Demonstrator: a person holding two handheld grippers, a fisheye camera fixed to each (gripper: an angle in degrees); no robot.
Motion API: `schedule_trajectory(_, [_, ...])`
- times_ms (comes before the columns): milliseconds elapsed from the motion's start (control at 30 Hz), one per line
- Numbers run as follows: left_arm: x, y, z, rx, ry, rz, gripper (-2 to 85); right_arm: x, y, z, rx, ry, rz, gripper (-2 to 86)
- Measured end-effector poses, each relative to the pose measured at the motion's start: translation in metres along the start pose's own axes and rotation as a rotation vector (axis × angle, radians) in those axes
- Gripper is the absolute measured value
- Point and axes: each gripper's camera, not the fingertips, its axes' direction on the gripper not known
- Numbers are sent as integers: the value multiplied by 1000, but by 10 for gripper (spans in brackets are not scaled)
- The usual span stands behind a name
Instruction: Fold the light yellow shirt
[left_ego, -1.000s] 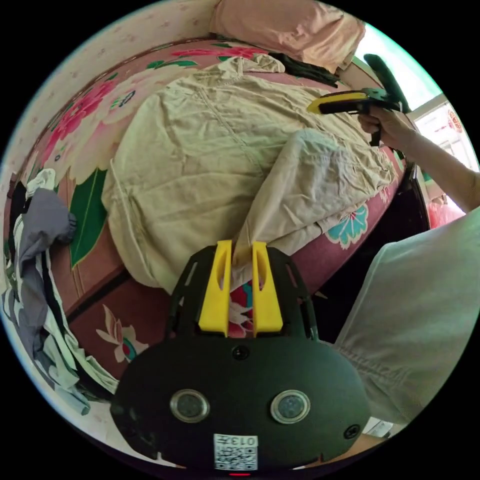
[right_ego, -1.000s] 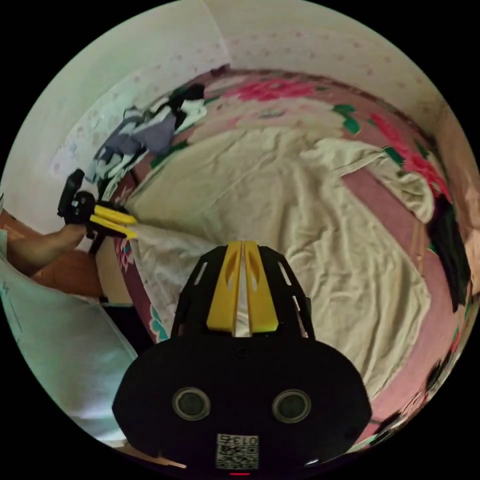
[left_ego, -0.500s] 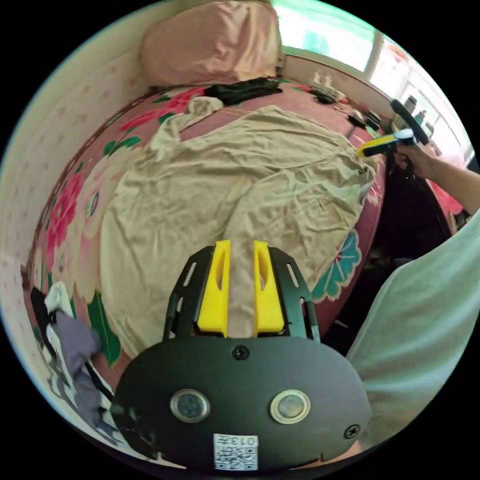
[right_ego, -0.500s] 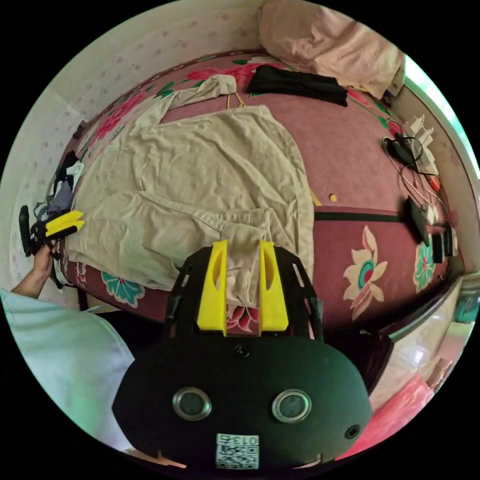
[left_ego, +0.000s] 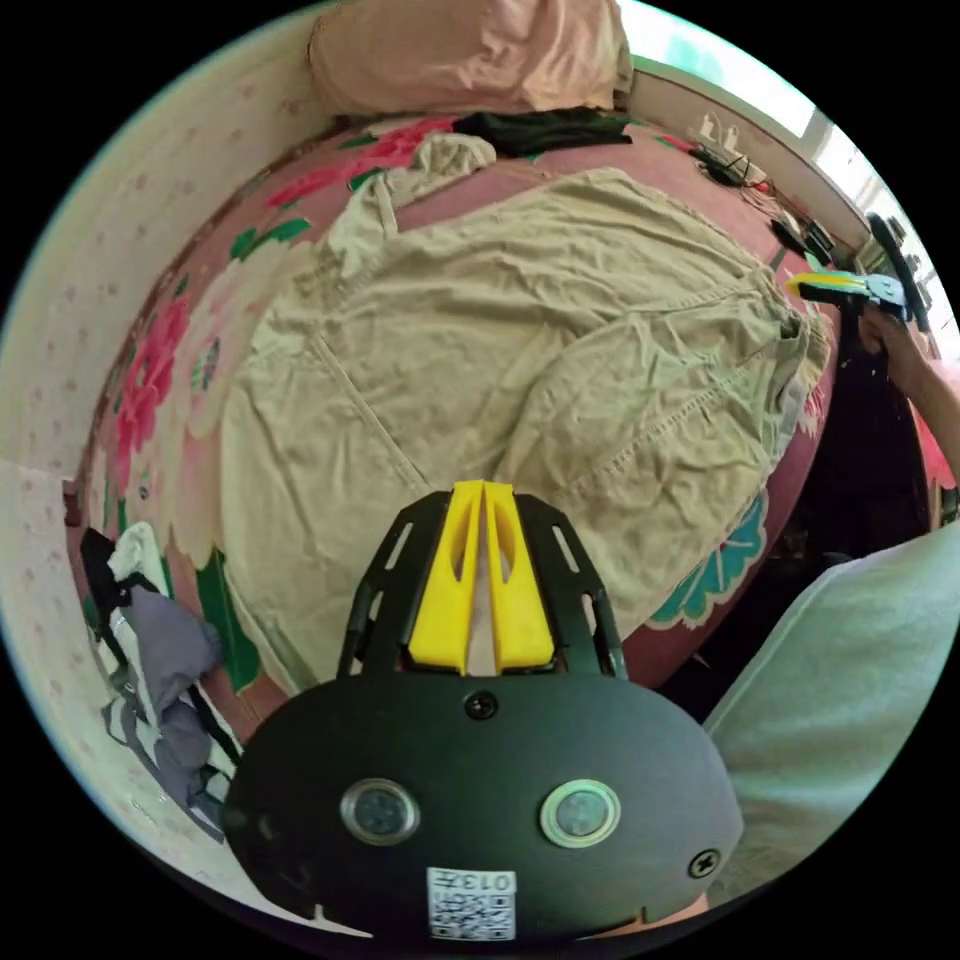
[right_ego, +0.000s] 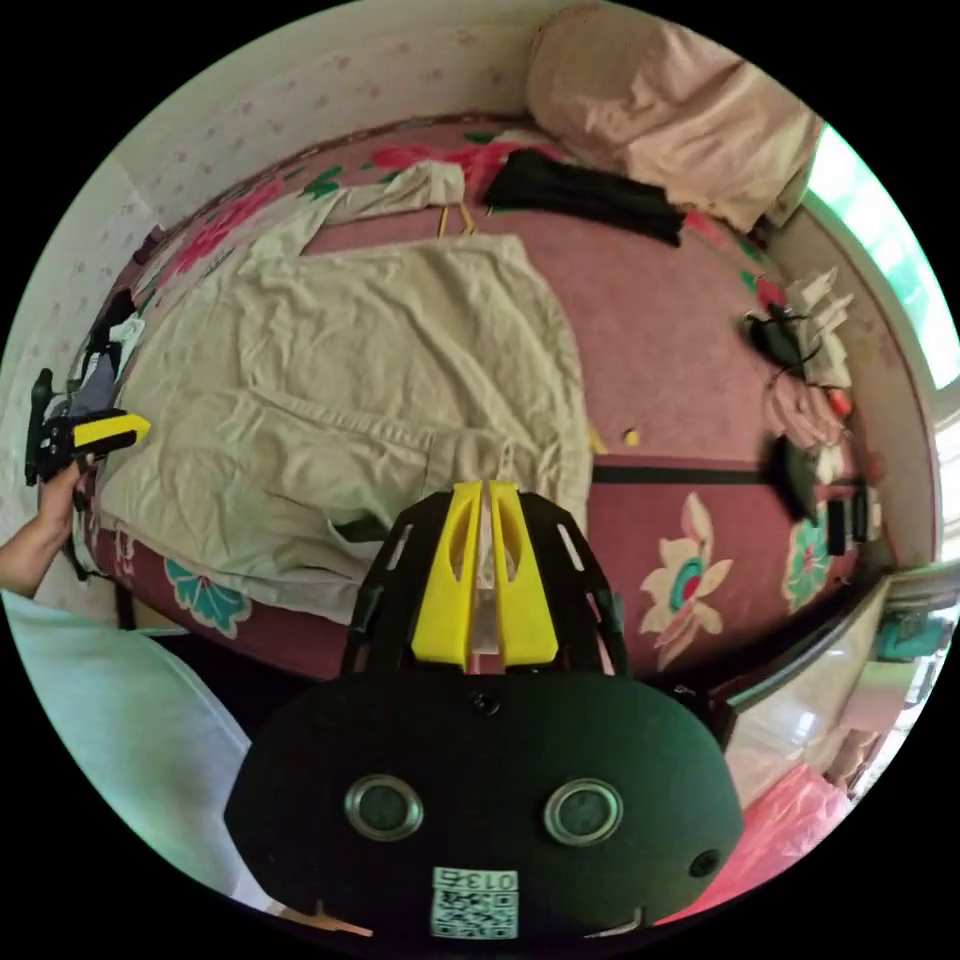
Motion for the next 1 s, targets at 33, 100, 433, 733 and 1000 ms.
schedule_trajectory(33, [6, 2, -14, 59, -43, 27, -1, -2, 2, -20, 68, 72, -2, 13])
schedule_trajectory(100, [21, 1, -19, 79, -99, 93, -1, -12, 5, -46, 169, 133, -30, 12])
schedule_trajectory(433, [97, 1, 55, -87, -356, 393, -3, -99, -17, 47, -22, 260, -291, -1])
schedule_trajectory(733, [-62, 4, 4, 44, -242, -185, 2, -16, -93, -24, 100, 72, -118, 5])
schedule_trajectory(1000, [-247, -50, 38, -10, -51, -372, 66, -14, -283, 14, 28, -26, -397, 89])
